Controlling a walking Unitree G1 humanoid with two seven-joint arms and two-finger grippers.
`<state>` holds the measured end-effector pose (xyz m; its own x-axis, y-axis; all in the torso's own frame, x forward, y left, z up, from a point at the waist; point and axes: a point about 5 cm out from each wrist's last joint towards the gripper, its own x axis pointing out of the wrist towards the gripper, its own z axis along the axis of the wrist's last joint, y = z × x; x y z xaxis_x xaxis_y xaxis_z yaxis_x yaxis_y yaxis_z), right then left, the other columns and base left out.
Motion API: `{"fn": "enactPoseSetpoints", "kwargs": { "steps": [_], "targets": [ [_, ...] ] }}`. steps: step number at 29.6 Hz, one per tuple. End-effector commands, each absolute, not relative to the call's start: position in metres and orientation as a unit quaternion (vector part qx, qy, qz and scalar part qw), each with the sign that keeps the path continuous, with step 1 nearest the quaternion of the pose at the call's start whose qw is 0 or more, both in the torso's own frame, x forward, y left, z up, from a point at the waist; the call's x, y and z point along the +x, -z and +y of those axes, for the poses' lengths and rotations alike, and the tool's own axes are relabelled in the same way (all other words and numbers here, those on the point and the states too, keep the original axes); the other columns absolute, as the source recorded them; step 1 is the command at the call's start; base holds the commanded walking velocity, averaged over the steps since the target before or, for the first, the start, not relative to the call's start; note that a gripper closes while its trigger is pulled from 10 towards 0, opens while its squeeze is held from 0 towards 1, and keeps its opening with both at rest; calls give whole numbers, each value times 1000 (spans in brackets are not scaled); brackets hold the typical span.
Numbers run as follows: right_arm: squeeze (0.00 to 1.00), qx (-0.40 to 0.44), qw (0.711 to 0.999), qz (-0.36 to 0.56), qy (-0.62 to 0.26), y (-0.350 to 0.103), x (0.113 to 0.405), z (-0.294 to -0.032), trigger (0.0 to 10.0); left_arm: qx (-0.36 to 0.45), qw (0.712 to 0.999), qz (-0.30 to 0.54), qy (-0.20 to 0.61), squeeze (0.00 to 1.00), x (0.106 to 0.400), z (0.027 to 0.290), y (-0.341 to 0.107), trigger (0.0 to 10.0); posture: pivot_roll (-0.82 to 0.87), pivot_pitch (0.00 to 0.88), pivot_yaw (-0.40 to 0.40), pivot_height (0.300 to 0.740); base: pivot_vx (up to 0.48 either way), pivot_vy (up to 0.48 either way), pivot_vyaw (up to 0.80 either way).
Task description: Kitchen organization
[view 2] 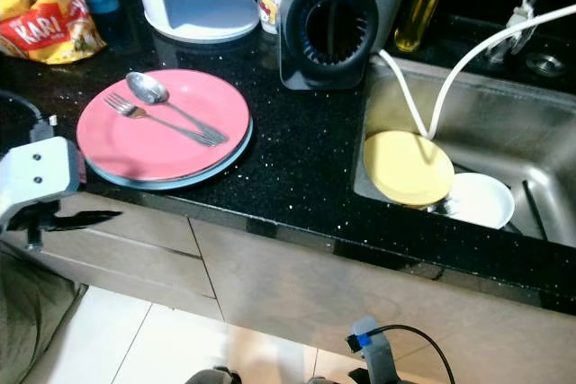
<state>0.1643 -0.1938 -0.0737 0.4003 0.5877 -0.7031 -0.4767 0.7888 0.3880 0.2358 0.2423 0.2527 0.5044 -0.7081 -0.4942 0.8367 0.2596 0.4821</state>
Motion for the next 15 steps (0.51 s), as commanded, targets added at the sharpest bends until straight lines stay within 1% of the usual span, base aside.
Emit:
{"fn": "enactPoseSetpoints", "kwargs": {
  "steps": [1,2,3,5,6,7,8,10,11,15],
  "targets": [
    [0,80,832,425,-347,66,170,-200,10000,319,781,62,533,0,227,230,-255,10000,126,118,-70,740,0,0,0],
    [0,91,826,407,-379,59,175,-200,10000,300,773,50,556,0,221,223,-256,10000,126,118,-70,740,0,0,0],
    [0,91,826,407,-379,59,175,-200,10000,300,773,50,556,0,221,223,-256,10000,126,118,-70,740,0,0,0],
    [0,105,815,385,-419,52,180,-199,10000,287,768,44,571,0,216,217,-256,10000,125,118,-69,740,0,0,0],
    [0,105,815,385,-419,52,180,-199,10000,287,768,44,571,0,216,217,-256,10000,125,118,-69,740,0,0,0],
    [0,122,799,359,-467,42,186,-195,10000,278,766,38,578,0,214,214,-257,10000,124,118,-68,740,0,0,0],
    [0,133,787,341,-496,36,189,-192,10000,274,767,32,579,0,214,212,-258,10000,124,118,-67,740,0,0,0],
    [0,149,771,317,-531,27,191,-187,10000,270,769,23,579,0,214,209,-259,10000,124,118,-66,740,0,0,0],
    [0,149,771,317,-531,27,191,-187,10000,270,769,23,579,0,214,209,-259,10000,124,118,-66,740,0,0,0],
    [0,193,737,226,-606,-10,197,-177,10000,260,784,-29,563,0,218,204,-272,10000,117,121,-58,740,0,0,0]
  ]
}}
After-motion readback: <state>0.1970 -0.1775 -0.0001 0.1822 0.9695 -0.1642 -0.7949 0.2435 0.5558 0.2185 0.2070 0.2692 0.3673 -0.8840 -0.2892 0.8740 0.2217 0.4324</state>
